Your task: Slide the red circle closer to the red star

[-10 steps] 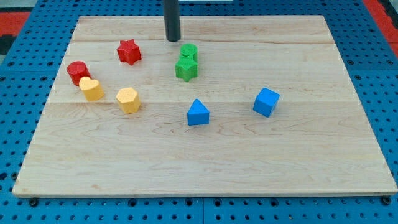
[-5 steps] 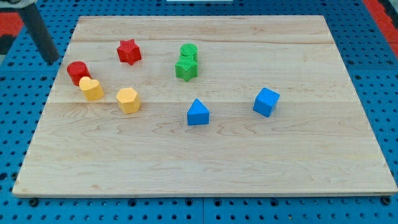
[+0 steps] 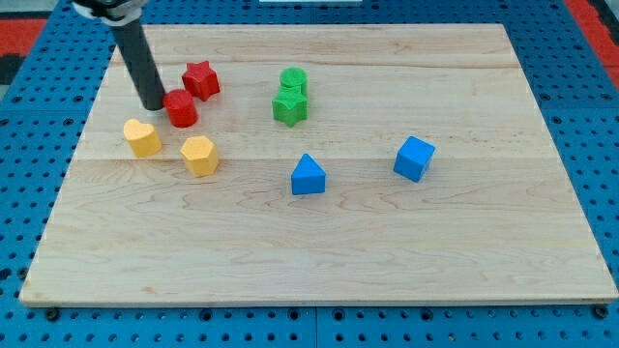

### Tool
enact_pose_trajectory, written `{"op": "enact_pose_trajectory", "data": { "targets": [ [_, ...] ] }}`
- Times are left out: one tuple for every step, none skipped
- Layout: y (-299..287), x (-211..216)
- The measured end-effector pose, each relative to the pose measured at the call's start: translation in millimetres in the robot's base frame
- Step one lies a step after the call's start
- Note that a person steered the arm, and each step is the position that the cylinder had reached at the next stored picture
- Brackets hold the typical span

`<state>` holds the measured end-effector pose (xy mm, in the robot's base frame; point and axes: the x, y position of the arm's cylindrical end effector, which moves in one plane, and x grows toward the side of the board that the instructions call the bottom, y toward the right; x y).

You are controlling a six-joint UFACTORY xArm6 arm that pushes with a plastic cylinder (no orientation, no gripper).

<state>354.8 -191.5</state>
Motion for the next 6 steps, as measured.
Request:
{"op": "enact_pose_trajectory", "data": {
  "targets": [
    [-37.7, -13.8],
    [-44.7, -0.2],
    [-34.7, 36.8],
    [7.5, 37.9],
    [59.0, 23.9],
    [70.0, -0.7]
  ]
}}
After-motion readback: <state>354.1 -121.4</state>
